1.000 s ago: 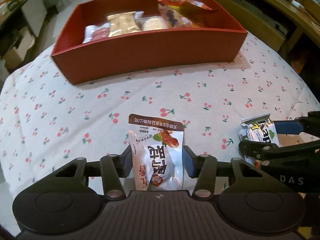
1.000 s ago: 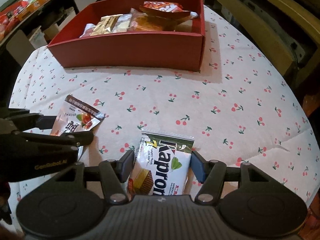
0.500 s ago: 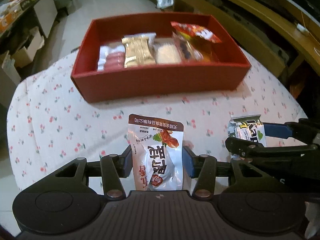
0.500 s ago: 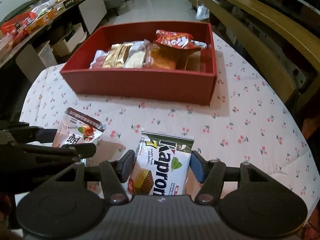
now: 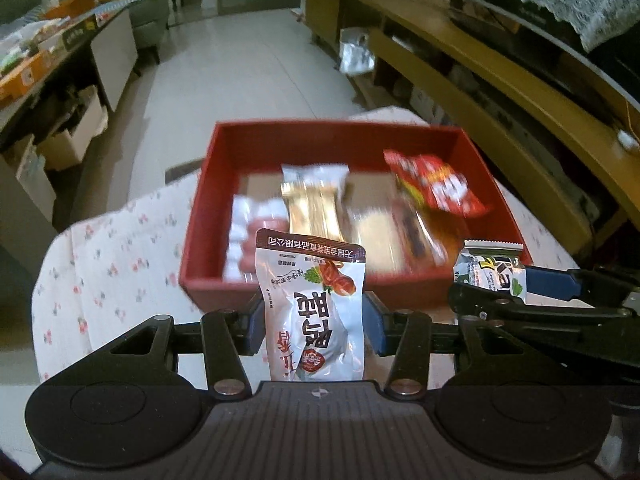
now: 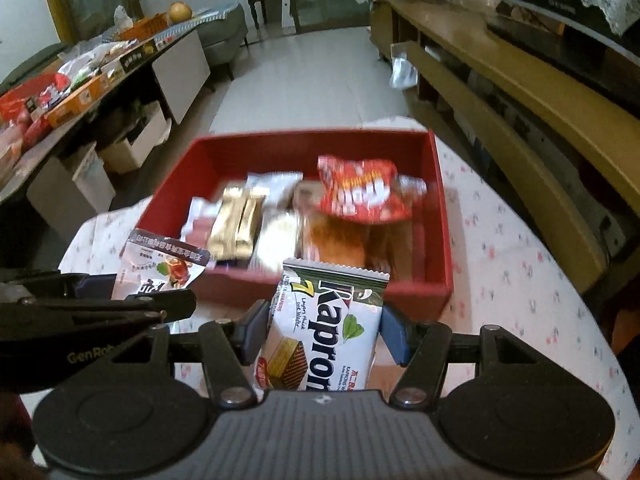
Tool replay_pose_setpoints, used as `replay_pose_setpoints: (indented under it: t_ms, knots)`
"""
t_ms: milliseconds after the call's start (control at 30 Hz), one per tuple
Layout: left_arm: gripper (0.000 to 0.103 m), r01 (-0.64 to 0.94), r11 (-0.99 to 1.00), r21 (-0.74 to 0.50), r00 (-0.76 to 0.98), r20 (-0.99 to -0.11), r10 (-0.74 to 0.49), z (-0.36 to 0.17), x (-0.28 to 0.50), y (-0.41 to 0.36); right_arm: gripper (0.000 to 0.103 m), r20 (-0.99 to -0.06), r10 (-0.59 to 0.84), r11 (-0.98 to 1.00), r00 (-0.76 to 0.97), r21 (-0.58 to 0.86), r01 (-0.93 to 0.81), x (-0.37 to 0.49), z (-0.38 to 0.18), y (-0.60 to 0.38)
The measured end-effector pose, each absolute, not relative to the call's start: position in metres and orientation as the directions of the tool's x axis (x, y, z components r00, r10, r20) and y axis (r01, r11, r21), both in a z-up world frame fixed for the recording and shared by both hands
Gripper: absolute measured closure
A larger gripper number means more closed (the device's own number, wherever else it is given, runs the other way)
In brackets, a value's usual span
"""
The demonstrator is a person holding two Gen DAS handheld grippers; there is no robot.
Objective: Organize snacks
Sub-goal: 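Carry the jujube bag and Kaprons pack over the red box with both tools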
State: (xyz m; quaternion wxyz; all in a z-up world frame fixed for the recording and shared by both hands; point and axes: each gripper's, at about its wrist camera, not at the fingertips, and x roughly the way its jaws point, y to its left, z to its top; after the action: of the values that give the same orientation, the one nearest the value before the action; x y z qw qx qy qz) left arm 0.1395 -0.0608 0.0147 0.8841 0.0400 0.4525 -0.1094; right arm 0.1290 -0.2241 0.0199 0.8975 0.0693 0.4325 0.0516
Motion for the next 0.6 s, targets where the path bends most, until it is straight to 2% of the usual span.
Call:
replay_pose_setpoints:
  t_ms: [600]
  knots:
    - [0.048,0.178,0.983,-0.043,0.6,-0.787,-0.143,0.018,0.198,-0.067,0.033,-0.749,0.131,0.986,0.649,0.169,-0.004,0.197,0.024,-0.23]
